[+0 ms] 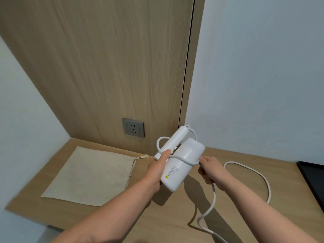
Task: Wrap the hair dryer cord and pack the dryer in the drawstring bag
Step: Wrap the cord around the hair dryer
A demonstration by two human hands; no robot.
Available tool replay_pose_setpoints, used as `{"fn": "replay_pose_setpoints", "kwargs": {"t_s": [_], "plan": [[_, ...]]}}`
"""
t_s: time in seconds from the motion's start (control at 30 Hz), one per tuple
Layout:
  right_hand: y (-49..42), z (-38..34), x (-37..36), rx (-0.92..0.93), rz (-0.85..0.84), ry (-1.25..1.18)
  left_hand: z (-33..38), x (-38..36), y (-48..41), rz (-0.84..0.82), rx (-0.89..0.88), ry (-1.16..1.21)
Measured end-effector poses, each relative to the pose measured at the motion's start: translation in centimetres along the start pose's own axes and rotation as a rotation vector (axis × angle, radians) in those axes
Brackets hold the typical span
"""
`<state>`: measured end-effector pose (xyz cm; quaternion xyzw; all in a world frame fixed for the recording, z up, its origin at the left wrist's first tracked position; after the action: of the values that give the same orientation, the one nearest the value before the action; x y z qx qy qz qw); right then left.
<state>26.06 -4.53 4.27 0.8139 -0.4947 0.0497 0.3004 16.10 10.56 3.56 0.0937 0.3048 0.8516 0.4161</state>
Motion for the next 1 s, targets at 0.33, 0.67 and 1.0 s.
{"fn": "replay_pose_setpoints", "kwargs": {"t_s": [0.33,0.67,1.0], "plan": [[3.3,-0.8,0.3,0.249,-0.239,0.767,-0.4,-0.2,-0.8,0.067,0.010,-0.028],[4.4,-3.3,1.3,0.141,-0.488,0.742,1.0,1.7,-0.5,0.136,-0.202,-0.298],[5.5,-6.0,-0.3,0.471,-0.311,1.338,1.6,3.4,-1.0,0.193,-0.328,-0.737]]}}
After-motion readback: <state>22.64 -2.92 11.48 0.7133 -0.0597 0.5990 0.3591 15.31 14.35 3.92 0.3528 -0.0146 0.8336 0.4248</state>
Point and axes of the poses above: each hand's wrist, its own y-axis away from the middle knuckle, its own x-axis out of the back of the hand, z = x × y, the point moved 3 cm from there along -y, towards the middle knuckle, and after that the axes turned 5 degrees about z, right-handed, at the moved point
